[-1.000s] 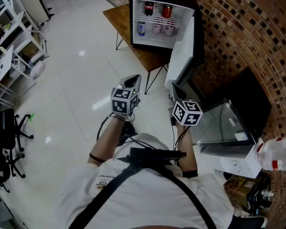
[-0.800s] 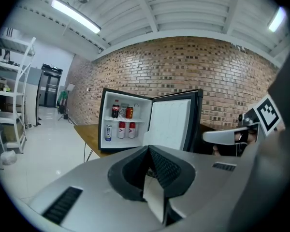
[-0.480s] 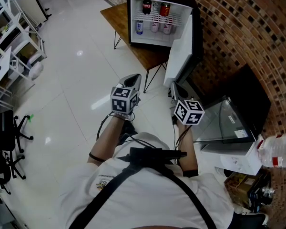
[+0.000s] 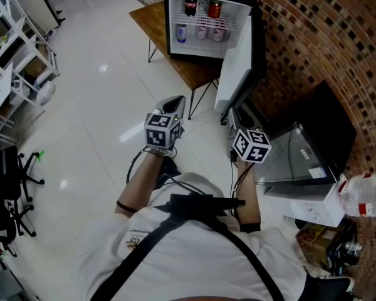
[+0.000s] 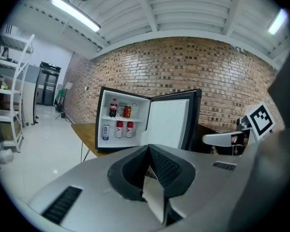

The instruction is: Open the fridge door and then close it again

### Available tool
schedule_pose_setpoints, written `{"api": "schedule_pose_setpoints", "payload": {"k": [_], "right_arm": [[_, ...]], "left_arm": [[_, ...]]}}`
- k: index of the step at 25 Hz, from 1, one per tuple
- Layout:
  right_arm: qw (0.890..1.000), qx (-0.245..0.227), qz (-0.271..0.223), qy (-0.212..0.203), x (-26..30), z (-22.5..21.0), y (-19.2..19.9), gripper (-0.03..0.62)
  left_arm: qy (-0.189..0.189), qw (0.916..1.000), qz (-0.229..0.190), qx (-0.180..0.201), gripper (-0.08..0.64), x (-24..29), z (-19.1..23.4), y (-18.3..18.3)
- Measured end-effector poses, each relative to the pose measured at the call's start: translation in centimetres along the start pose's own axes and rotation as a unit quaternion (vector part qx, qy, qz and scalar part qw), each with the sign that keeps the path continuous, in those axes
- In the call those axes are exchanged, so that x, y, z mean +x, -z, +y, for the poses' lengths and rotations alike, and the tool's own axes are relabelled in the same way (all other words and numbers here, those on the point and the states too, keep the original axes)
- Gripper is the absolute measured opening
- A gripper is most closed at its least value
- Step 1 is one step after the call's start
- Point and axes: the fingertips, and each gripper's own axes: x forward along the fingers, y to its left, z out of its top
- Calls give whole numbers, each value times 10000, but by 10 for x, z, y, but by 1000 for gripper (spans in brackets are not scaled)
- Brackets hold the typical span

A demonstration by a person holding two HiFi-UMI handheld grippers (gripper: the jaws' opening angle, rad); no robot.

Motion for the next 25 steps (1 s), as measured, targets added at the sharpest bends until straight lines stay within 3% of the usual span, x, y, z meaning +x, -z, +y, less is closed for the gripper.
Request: {"api": "schedule_pose_setpoints", "payload": {"k": [2,5,16,20,25], "right_arm": [[10000,57,20,9,2,-7,1,245],[10000,60,-21,-12,10,-16,-1,334],[9994,-82,203,272,53,-50,-10,310],[9989,-122,245,383,61,-51,-13,235],[9989,-257,291,255,72,-32,-12,217]], "left_arm": [[48,10000,32,-62,2,2,0,2],[39,9999,67,-104,2,3,2,4],[-140,9998,64,-161,2,10,31,3],[-160,9997,118,-170,2,15,42,1],[-196,9993,186,-240,2,23,54,4]]}}
